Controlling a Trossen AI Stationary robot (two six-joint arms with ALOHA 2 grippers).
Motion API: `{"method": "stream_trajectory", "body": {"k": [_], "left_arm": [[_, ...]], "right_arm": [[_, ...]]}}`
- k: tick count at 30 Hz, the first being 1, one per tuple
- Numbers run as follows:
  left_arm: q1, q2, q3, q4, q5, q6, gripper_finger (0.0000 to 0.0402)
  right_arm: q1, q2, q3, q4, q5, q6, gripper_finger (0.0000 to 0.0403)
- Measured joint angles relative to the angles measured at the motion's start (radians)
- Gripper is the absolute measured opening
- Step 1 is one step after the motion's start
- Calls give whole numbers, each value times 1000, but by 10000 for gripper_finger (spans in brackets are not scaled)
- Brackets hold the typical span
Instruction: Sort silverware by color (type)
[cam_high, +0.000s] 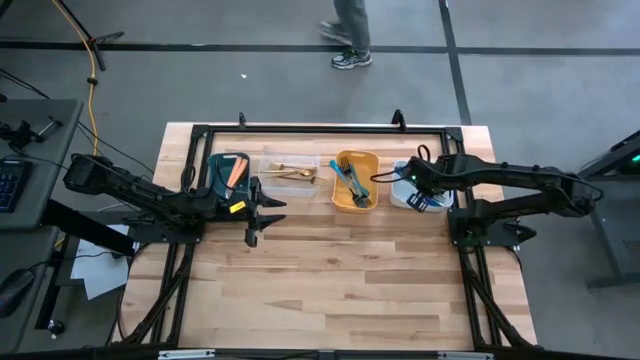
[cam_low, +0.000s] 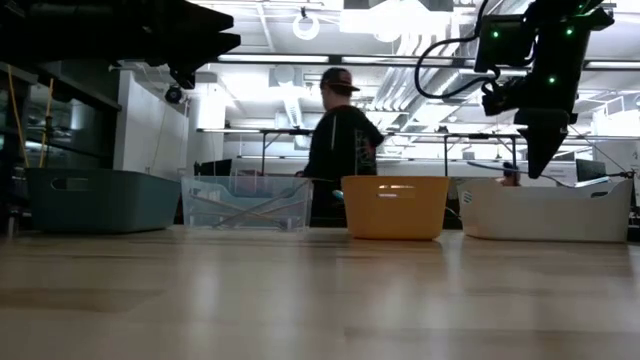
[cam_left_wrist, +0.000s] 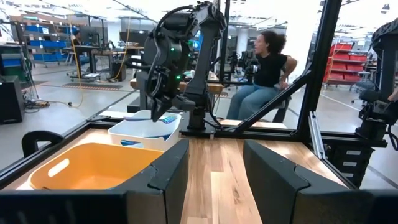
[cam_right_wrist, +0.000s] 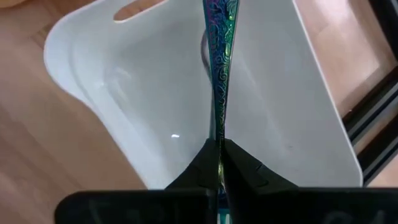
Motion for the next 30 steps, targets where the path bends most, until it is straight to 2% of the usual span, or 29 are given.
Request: {"method": "stream_trajectory", "body": {"k": [10,17,25,27,30], "left_arm": [[0,0,0,1,0,-13,145],[0,0,0,1,0,-23,145],[0,0,0,2,0,-24,145],[0,0,0,2,0,-25,145],[0,0,0,2,0,-25,145]], "right_arm": [[0,0,0,-20,-18,13,28],[0,0,1,-28,-22,25,31],[7,-12,96,-185,-9,73,35],[26,-39,127,-151,-14,83,42],[72,-93,135,2,-61,86,54]]}}
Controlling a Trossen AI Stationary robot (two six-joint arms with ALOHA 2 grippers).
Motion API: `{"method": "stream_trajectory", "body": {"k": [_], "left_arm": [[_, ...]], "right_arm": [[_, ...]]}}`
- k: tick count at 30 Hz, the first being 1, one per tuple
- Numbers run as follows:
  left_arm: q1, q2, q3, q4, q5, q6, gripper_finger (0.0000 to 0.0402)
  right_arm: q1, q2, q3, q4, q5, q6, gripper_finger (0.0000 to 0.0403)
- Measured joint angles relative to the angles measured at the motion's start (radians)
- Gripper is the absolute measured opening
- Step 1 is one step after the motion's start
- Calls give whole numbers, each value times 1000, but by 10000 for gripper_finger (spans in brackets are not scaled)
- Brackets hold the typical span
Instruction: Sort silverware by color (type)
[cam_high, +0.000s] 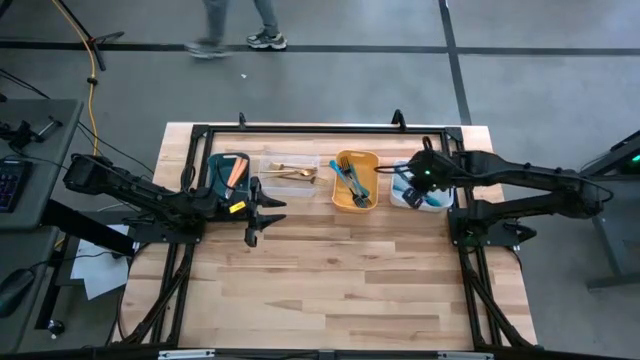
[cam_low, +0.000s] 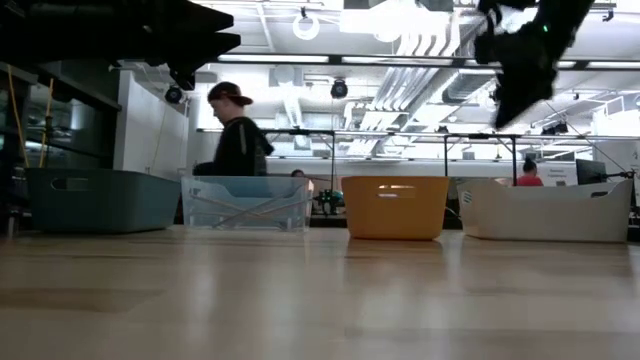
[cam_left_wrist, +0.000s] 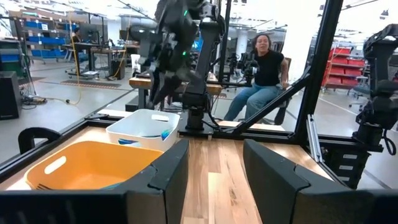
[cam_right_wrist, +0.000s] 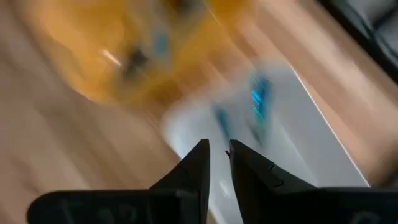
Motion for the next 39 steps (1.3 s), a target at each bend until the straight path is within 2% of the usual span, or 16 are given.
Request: {"method": "stream_trajectory", "body": {"k": [8,16,20,24,36,39], "left_arm": [[0,0,0,-1,0,-28,145],[0,0,0,0,-33,-17,145],[0,0,0,1,-80,-9,145],[0,0,0,1,-104,0,145],[0,0,0,-1,-111,1,145],[0,0,0,-1,-111,1,145]], "right_arm": [[134,-86,-134,604,-34,-91,63],[225,-45,-354,1369,-192,-252,63],[267,4,-434,1666,-241,-328,63],[306,58,-458,1777,-271,-383,63],[360,214,-458,1821,-266,-472,62],[361,230,-458,1835,-230,-473,62]]}}
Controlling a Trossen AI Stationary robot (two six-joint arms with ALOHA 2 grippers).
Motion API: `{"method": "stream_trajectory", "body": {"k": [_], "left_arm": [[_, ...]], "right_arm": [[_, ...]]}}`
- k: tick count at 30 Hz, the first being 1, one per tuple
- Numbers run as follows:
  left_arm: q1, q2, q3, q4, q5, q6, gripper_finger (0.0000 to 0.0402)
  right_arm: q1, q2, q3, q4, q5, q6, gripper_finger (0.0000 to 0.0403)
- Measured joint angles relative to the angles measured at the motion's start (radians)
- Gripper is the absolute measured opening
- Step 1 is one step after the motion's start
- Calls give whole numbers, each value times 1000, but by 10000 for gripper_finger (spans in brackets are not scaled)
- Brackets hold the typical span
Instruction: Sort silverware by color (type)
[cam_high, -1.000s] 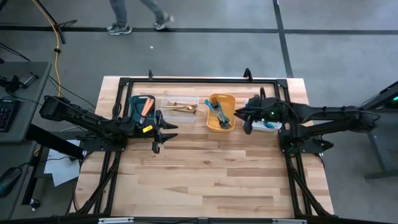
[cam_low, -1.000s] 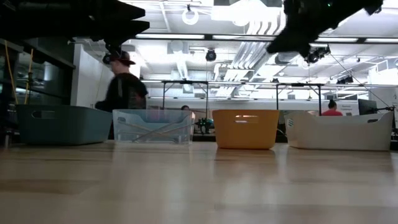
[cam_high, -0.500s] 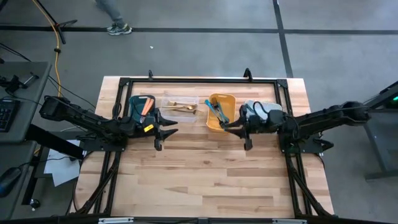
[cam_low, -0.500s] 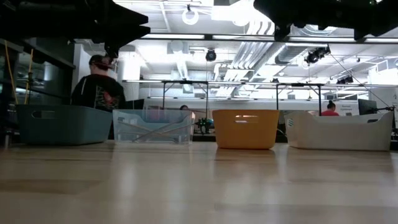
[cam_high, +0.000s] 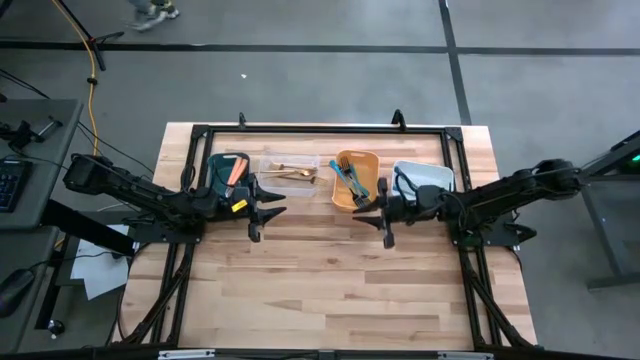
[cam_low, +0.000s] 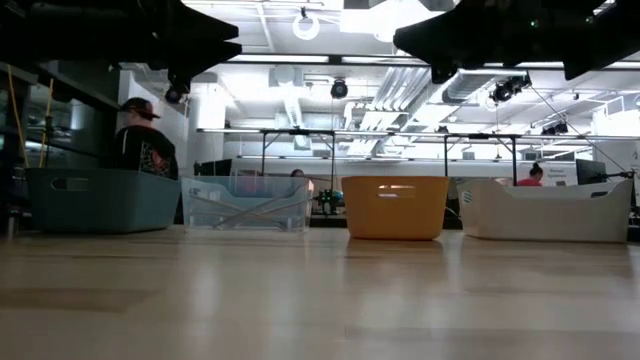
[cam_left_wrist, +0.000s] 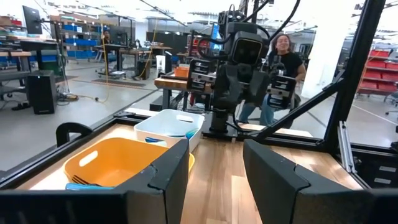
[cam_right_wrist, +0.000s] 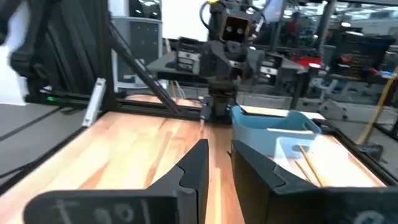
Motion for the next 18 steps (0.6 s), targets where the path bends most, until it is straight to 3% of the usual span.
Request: {"method": "stream_trajectory", "body": {"k": [18], "left_arm": [[8,0,0,0,-3,-1,145]], "right_arm": [[0,2,0,2,16,21,62]]}}
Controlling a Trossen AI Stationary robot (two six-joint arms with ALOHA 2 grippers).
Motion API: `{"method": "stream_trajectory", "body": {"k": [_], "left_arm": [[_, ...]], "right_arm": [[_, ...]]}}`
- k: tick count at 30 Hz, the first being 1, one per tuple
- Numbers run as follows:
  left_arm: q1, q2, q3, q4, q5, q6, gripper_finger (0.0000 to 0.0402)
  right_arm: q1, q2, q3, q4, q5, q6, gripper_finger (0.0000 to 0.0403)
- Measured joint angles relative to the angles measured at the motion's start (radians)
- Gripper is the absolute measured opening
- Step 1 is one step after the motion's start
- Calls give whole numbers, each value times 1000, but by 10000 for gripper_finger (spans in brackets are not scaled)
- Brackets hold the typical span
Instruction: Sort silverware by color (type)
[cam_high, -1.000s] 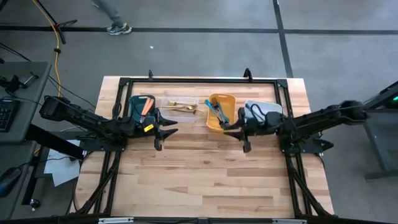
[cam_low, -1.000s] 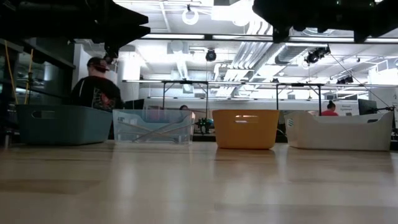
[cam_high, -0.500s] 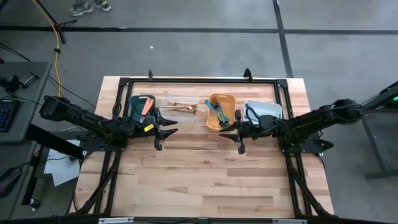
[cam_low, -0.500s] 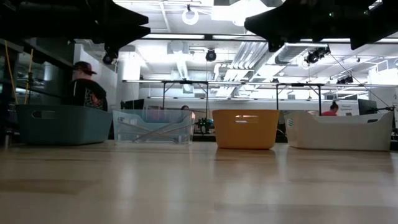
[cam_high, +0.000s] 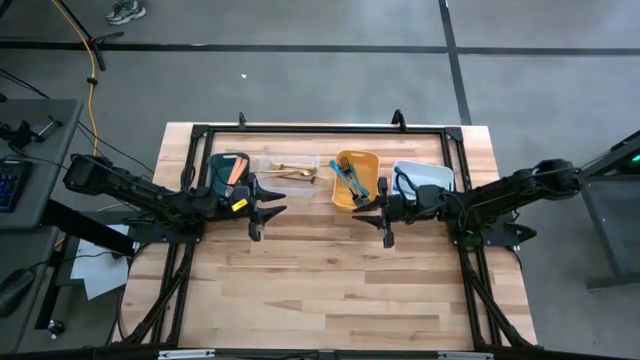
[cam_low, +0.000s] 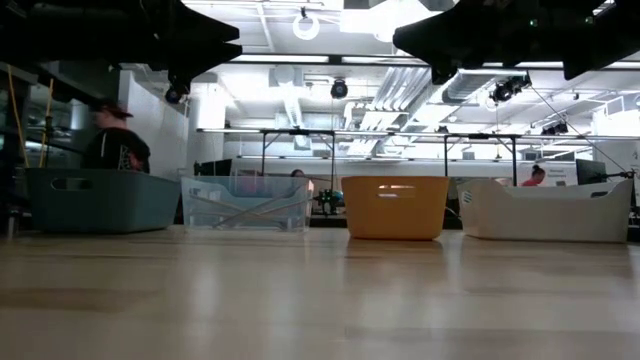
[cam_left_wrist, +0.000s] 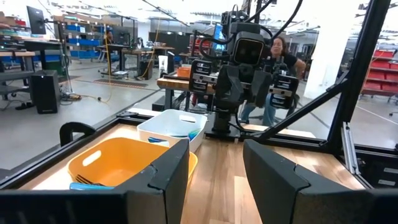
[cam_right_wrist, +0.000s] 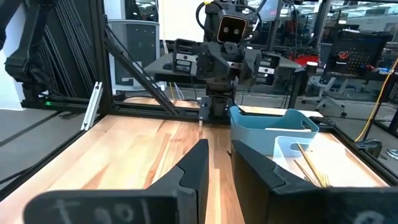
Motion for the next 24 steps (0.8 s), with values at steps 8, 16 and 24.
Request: {"method": "stream_trajectory", "body": {"k": [8,16,24], "left_arm": [[0,0,0,0,-1,-1,145],[0,0,0,5,-1,1,145],[0,0,0,8,0,-1,145]], "right_arm": [[0,0,0,55,-54,-41,62],[1,0,0,762,-74,-289,62],[1,-39,64,763,-81,-362,62]]}}
